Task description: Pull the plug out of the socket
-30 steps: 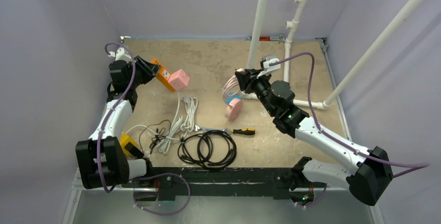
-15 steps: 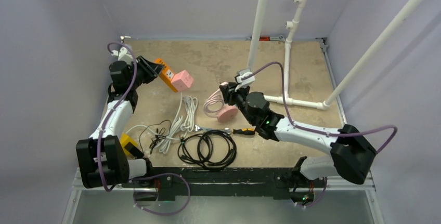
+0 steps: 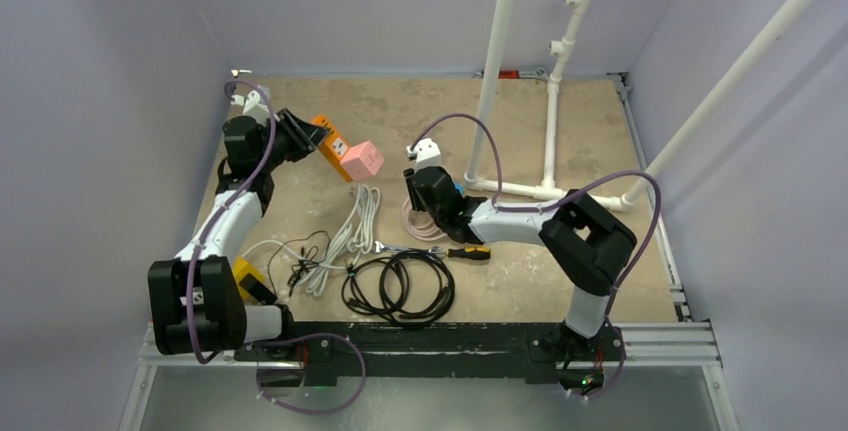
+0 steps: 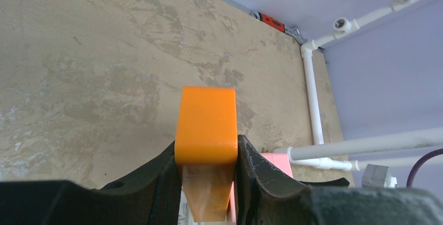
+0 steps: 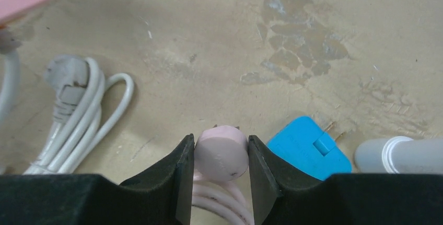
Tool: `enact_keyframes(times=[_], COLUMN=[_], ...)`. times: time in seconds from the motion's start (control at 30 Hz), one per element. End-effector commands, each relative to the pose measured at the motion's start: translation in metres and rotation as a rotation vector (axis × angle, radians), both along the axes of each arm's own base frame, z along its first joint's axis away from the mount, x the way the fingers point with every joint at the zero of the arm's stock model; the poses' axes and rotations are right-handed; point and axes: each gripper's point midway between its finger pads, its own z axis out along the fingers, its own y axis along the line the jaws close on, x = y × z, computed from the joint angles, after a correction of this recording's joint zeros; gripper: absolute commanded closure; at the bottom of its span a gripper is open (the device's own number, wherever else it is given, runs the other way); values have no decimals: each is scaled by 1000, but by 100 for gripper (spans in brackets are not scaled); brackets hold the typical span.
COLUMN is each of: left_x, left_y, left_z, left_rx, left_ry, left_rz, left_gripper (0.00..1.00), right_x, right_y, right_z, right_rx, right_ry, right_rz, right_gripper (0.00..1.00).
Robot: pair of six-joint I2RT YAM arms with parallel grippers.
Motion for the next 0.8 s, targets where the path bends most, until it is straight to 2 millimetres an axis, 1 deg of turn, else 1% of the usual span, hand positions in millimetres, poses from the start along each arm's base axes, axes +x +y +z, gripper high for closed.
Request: enact_keyframes(times=[0.0, 0.1, 0.17, 0.33, 0.37, 0.47, 0.57, 0.63, 0.67, 0.73, 0.77], left_x=[7, 7, 7, 6, 6, 6, 6, 5, 5, 3, 1], left_y=[-10, -14, -18, -23, -24, -25, -26, -26, -24, -21, -25], left_z=[28, 24, 22, 17, 17, 17, 16, 16, 15, 17, 18], left_rx=[4, 2, 6, 20, 24, 29, 35, 39, 50, 88, 109], left_ry=[-97, -84, -76, -63, -62, -62, -58, -53, -48, -46, -47], left_rz=[-43, -59, -69, -78, -80, -83, -84, -77, -63, -33, -33], left_gripper=[100, 100, 100, 100, 100, 100, 100, 100, 100, 100, 100], right_x=[11, 13, 13, 7, 5, 0, -6, -13, -15, -21, -23], right_y=[-7, -9, -10, -7, -6, -4, -5, -8, -10, -19, -25], right_z=[4, 4, 8, 25, 28, 39, 55, 72, 85, 100, 110], right_rx=[-9, -2, 13, 61, 72, 109, 148, 187, 219, 288, 333], right_ry=[15, 21, 14, -13, -18, -34, -62, -90, -113, -140, -154], right_rz=[-79, -89, -85, -40, -30, -1, 29, 51, 64, 106, 134], right_gripper=[81, 65, 54, 32, 29, 27, 27, 24, 22, 20, 19])
